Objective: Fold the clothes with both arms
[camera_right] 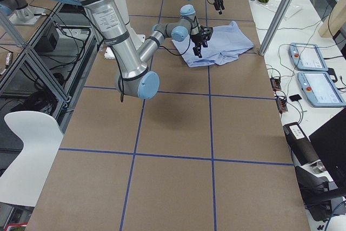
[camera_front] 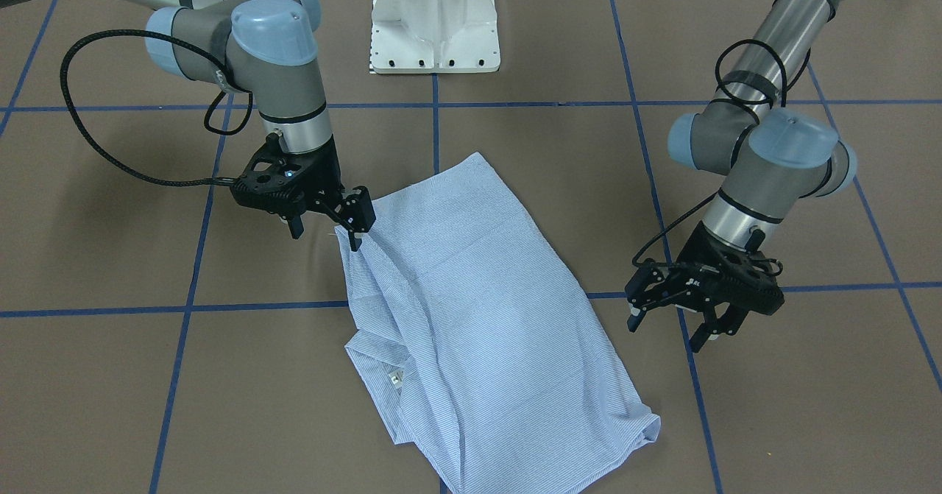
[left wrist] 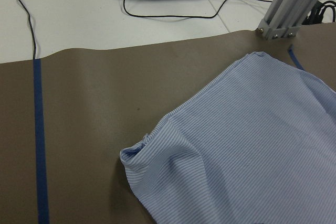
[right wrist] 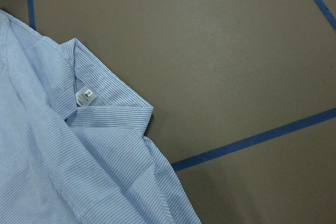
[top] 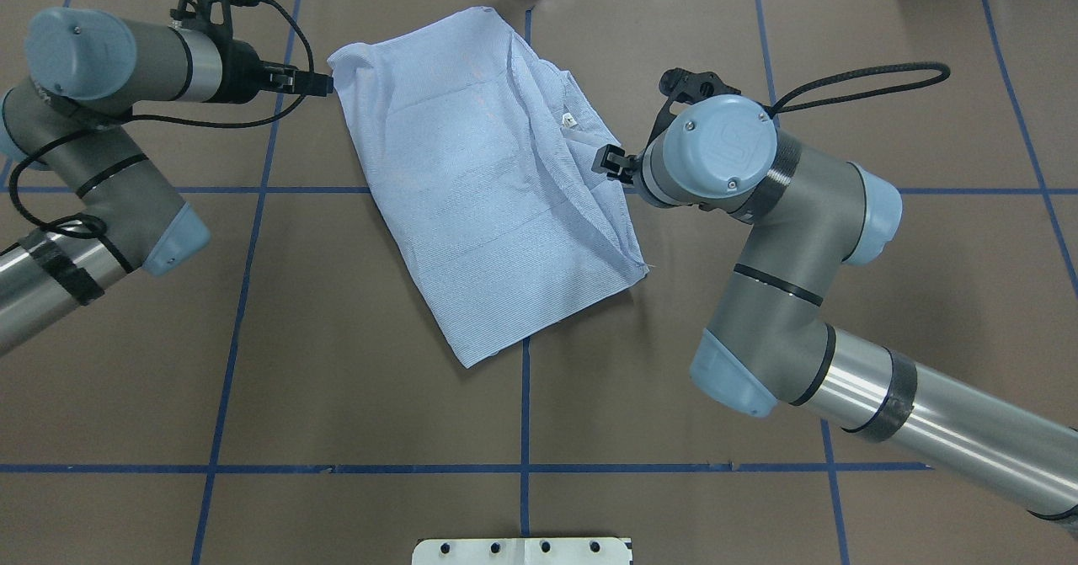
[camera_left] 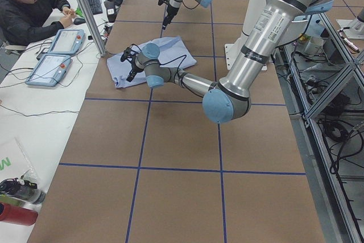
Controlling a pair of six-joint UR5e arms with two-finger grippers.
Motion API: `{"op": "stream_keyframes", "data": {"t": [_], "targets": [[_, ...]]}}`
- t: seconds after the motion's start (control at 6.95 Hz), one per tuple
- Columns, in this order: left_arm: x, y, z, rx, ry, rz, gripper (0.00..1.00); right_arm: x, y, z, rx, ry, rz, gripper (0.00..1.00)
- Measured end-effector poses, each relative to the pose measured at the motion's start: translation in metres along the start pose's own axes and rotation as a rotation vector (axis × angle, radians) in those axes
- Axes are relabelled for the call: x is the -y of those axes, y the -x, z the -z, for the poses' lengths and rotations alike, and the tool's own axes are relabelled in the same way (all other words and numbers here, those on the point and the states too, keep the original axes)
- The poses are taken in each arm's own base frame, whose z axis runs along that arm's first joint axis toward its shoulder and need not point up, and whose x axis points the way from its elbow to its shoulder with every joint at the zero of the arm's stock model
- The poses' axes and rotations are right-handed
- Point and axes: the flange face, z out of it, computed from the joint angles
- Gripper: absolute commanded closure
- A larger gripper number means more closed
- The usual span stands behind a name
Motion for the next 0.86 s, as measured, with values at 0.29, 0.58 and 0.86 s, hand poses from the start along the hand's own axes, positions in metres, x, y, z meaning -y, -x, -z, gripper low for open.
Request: {"op": "stream_keyframes", "data": {"t": [0.29,0.58,0.86], "targets": [[-0.014,-0.005,0.01,-0.013,-0.001,0.012,0.0,-0.014,-0.001,-0.018,-0.022,-0.018,-0.062,0.0],[-0.032,-0.025,0.001,-0.016,-0.003,0.031,0.0,-0.015,-0.002,-0.021,-0.002,-0.025,-0.104,0.02],[-0.049,-0.042,-0.009,-0.004,-0.017,0.029,0.0,-0.018,-0.007,-0.023,0.052,-0.019,-0.174,0.06]]}}
